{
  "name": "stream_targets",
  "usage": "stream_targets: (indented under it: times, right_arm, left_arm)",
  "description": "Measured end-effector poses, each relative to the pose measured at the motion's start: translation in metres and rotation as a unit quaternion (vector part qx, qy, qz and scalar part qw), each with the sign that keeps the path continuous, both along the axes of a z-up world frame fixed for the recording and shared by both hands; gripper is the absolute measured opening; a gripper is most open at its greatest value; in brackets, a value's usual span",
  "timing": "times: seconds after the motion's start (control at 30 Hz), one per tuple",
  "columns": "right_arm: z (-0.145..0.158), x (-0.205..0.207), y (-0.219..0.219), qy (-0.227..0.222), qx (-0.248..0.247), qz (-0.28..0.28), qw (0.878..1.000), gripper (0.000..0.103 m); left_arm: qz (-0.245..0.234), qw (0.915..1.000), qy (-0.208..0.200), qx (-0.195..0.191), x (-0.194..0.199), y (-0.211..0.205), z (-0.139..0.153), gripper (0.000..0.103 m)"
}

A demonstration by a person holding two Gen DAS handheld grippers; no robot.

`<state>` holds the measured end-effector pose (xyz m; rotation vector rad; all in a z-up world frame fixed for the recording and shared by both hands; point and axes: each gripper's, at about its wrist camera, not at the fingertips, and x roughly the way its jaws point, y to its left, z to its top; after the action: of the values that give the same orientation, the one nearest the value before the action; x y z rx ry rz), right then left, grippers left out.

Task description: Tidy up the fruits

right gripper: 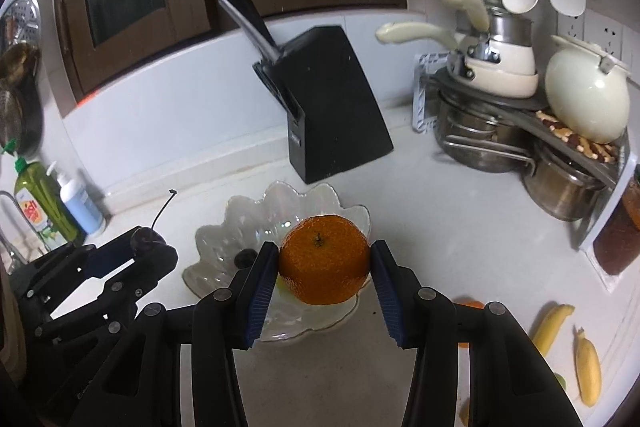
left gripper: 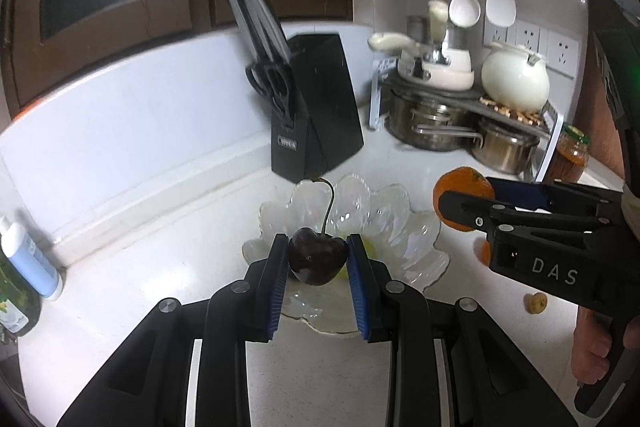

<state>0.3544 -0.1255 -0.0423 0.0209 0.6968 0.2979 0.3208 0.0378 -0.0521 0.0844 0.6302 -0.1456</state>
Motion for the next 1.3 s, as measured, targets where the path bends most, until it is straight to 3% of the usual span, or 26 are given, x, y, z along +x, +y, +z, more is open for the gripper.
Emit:
stream_targets:
  times: [0.8,1.3]
  right_arm:
    - [-0.051,0.052,0.021,0.107,-0.027,0.037,0.993,0.048]
    - [-0.064,0.061,0.023,0.135,-0.033,0.034,0.990,0.049]
  left_arm:
    - [-0.019,0.9947,0.101,0.008,0.049,0.005,-0.054,0.029]
    - [-0.028,0.9918,0.124,0.014,0.053,0.001,-0.065,0.032]
